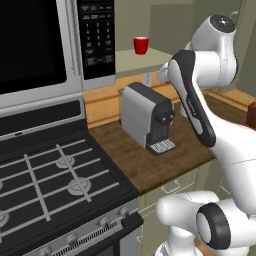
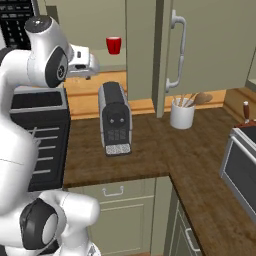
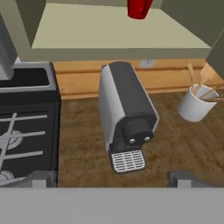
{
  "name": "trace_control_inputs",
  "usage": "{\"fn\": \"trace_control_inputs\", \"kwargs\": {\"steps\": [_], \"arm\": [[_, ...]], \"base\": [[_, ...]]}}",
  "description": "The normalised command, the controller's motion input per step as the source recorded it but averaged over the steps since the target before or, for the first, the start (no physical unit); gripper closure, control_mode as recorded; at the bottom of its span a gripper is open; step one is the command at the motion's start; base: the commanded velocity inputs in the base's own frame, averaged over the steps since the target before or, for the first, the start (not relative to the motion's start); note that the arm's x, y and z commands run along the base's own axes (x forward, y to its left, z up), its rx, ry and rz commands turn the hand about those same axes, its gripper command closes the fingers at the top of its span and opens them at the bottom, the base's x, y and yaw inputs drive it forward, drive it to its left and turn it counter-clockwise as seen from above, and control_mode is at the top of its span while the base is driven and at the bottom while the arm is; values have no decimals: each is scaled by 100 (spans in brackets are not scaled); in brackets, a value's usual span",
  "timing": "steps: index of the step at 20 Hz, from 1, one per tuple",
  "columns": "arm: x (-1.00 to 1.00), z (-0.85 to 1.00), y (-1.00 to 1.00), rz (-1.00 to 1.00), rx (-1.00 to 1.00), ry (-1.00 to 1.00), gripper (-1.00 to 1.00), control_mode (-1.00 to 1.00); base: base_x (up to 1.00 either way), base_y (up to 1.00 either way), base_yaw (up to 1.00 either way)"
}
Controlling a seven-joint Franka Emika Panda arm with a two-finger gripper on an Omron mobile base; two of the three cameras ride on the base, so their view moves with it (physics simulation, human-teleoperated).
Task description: Gather all objects into one cabinet and sort the glasses and bowls to opposite sides.
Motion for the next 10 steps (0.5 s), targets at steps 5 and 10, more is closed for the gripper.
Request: {"fn": "trace_control_inputs", "kwargs": {"steps": [5,10], "arm": [[59,15,25,0,-1,23,-100,-100],[4,0,4,0,0,3,-100,-100]], "base": [[0,0,0],[0,0,0]]}}
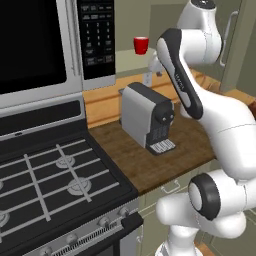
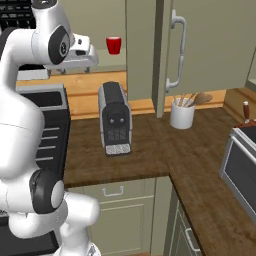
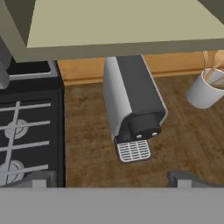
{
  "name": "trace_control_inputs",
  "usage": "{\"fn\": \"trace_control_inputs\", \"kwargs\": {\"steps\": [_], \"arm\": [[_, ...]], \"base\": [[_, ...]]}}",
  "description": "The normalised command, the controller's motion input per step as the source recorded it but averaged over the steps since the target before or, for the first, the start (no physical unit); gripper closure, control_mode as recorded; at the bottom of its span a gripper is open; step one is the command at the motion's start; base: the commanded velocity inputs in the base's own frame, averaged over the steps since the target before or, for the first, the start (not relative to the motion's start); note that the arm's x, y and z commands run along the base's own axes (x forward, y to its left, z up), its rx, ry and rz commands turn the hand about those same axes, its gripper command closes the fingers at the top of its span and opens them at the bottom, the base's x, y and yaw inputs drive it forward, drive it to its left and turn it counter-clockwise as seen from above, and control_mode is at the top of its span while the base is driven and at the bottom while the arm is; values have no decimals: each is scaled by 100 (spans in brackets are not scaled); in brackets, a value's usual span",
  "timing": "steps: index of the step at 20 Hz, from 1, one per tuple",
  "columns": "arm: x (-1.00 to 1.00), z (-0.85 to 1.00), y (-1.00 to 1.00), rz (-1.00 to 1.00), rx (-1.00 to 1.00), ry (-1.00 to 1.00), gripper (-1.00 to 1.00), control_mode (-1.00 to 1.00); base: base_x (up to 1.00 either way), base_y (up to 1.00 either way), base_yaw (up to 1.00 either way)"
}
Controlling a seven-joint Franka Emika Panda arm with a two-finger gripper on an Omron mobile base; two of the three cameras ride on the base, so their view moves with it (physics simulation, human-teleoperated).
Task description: Gather all objects into one cabinet and sort the glasses and bowls to opposite sides.
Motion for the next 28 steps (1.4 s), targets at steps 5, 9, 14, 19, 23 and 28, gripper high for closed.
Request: {"fn": "trace_control_inputs", "kwargs": {"steps": [5,9,14,19,23,28], "arm": [[0,0,0,0,0,3,-100,-100],[2,0,0,0,0,0,-100,-100],[32,63,-13,2,3,0,-100,-100],[34,37,-3,1,2,2,-100,-100],[39,0,-3,1,0,0,-100,-100],[71,0,-4,5,0,0,-100,-100]], "base": [[0,0,0],[0,0,0],[0,0,0],[0,0,0],[0,0,0],[0,0,0]]}}
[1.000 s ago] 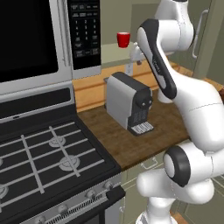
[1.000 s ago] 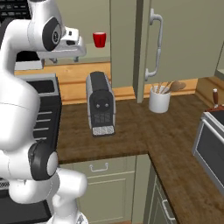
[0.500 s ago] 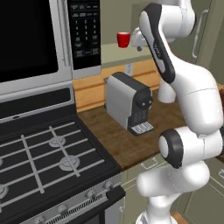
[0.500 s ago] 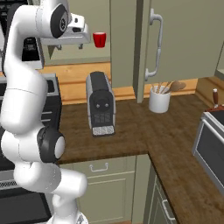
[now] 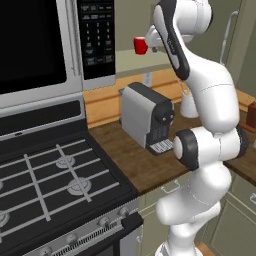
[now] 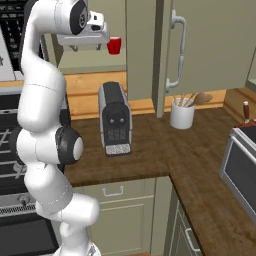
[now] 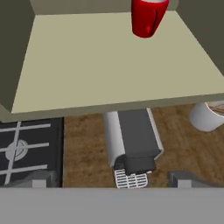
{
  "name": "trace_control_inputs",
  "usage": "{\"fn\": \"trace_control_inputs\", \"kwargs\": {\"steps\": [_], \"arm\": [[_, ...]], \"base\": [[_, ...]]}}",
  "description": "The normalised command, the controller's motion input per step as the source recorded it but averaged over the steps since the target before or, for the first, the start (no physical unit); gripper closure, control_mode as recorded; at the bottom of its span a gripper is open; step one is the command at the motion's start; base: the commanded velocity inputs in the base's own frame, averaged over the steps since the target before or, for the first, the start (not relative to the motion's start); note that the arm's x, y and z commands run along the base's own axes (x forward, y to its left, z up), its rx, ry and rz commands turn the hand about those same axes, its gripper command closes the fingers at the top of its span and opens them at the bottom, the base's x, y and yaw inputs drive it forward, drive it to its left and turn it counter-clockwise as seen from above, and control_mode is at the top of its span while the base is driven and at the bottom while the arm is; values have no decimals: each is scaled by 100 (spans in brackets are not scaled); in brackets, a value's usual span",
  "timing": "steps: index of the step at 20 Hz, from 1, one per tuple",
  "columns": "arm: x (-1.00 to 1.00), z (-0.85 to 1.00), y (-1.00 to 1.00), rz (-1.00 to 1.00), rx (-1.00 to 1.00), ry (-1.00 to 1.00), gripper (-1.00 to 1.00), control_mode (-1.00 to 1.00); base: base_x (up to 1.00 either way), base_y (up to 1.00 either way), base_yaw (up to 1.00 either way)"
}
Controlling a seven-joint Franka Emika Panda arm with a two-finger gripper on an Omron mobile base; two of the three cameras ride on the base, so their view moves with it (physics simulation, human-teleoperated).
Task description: Gather all objects into one cabinet and sort the glasses and bowls to opposite sides.
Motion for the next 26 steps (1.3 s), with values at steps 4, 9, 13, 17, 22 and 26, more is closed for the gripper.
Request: {"fn": "trace_control_inputs", "kwargs": {"steps": [4,9,13,17,22,26], "arm": [[0,-41,1,0,-9,6,-100,-100],[-26,-59,0,0,-14,12,-100,-100],[80,9,0,0,0,-1,-100,-100],[100,33,-4,0,3,-9,-100,-100],[100,9,0,0,0,-6,-100,-100],[68,0,0,0,1,-1,-100,-100]], "base": [[0,0,0],[0,0,0],[0,0,0],[0,0,0],[0,0,0],[0,0,0]]}}
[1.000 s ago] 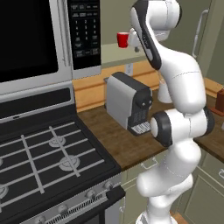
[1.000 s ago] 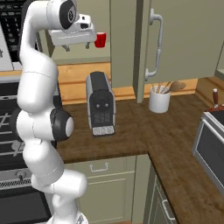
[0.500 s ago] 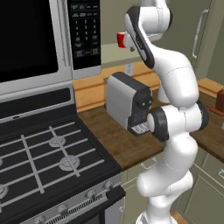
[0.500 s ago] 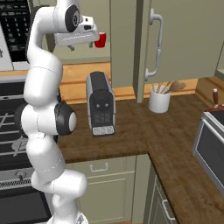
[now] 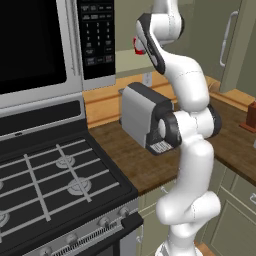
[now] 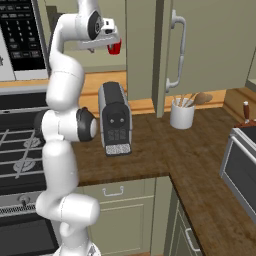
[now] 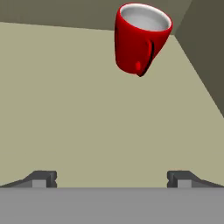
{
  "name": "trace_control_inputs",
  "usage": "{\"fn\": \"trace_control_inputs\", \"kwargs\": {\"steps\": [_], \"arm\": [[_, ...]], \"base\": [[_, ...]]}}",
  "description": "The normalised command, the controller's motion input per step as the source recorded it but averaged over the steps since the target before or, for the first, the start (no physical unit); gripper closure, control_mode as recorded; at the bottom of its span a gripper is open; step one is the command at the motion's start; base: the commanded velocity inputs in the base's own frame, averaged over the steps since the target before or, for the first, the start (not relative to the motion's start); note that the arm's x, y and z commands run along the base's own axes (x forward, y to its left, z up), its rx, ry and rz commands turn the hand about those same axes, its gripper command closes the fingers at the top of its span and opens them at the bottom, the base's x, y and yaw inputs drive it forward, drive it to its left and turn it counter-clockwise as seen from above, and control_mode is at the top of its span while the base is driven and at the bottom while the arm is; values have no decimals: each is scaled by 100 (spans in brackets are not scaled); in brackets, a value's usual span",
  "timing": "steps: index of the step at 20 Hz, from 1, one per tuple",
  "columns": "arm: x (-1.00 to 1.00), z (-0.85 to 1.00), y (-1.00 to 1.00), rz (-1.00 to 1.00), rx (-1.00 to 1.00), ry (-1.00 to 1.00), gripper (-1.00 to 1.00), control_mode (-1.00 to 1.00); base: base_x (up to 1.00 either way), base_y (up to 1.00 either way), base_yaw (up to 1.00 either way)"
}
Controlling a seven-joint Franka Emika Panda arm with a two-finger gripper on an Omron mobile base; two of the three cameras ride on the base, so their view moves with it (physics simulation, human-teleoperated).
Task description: Gather all objects into one cabinet and sort the glasses and bowls to opposite sides.
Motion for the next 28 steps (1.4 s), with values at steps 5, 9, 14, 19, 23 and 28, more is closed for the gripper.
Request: {"fn": "trace_control_inputs", "kwargs": {"steps": [5,9,14,19,23,28], "arm": [[60,-2,-2,0,0,-1,-100,-100],[43,1,0,0,0,-5,-100,-100],[7,-49,0,0,-7,6,-100,-100],[31,9,0,0,0,1,-100,-100],[74,36,-3,0,2,0,-100,-100],[58,17,-1,0,1,0,-100,-100]], "base": [[0,0,0],[0,0,0],[0,0,0],[0,0,0],[0,0,0],[0,0,0]]}}
